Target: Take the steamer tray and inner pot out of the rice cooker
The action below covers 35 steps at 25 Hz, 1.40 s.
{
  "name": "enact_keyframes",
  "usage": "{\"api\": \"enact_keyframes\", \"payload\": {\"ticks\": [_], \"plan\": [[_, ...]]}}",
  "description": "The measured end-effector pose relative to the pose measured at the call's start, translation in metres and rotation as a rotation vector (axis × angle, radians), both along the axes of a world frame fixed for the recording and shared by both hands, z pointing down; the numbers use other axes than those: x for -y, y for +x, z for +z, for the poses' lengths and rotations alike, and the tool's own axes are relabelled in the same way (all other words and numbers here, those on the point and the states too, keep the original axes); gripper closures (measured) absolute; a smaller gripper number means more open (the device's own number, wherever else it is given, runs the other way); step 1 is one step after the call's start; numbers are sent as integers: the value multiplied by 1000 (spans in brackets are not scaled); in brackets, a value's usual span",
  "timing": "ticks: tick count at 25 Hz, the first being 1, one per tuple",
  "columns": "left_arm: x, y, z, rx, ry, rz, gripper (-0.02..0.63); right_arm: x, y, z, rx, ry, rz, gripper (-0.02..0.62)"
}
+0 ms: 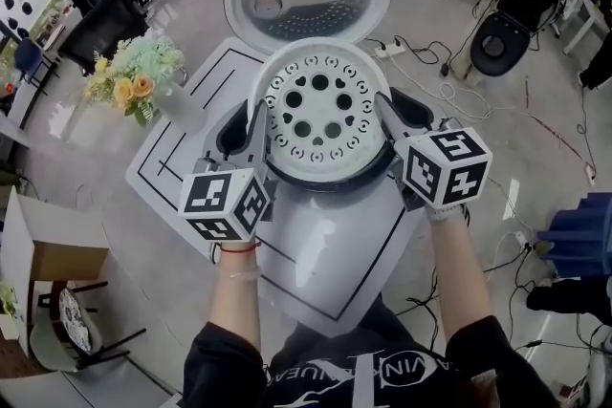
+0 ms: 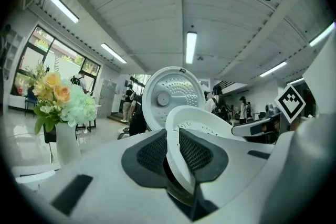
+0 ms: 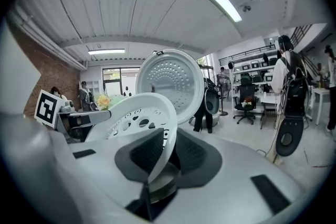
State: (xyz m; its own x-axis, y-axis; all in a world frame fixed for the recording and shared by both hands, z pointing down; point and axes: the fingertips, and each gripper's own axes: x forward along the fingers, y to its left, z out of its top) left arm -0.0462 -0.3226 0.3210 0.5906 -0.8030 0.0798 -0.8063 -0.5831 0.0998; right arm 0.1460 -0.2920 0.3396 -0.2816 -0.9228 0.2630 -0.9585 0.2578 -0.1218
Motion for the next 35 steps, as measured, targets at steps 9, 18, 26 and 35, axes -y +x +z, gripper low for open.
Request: {"api": "enact_keyframes", "payload": {"ticks": [9,18,26,35], "plan": [[-15,-28,-36,-31,63,-49,539,-4,-25,-47,-7,122,-29,532],[-33,-92,-52,-43,72,-175,545,-5,-88,-70,-22,162,-151,532],[-54,-173,-32,-36,27,-309,548,-8,-168,-54,-31,130,-261,532],[-84,-233,4,-11,-79,-451,551,-23,-230,-21,-46,62,-379,528]]}}
